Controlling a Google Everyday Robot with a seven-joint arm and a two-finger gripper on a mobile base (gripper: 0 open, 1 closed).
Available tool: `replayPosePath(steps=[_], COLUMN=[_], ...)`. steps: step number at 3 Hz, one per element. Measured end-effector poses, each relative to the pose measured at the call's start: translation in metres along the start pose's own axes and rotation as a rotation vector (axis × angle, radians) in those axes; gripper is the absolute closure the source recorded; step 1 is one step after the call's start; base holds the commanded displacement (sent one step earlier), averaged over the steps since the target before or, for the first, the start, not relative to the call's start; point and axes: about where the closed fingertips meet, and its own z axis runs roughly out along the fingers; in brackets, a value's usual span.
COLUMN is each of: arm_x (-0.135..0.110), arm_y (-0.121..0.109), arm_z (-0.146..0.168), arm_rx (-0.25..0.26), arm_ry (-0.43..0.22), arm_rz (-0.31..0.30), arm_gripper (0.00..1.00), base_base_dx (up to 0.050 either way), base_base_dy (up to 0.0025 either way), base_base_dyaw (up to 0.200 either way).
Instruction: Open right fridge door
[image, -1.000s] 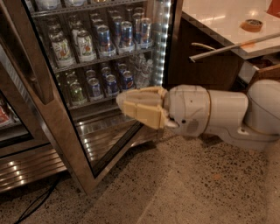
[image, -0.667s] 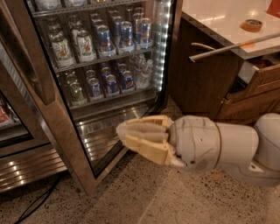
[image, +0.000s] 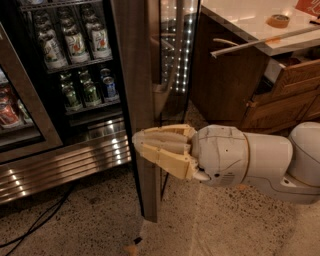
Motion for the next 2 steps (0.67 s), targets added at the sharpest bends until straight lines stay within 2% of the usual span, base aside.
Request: replayPosePath(steps=[1,2], arm_x=[0.0000,0.0000], arm_y=[0.0000,0.0000], arm_z=[0.0000,0.0000], arm_rx=[0.000,0.000], arm_ry=[0.000,0.000], arm_rz=[0.000,0.000], arm_gripper=[1.00,1.00], base_base_dx=[-0.049,0.000], base_base_dy=[-0.00011,0.00000], base_base_dyaw=[0.001,0.000])
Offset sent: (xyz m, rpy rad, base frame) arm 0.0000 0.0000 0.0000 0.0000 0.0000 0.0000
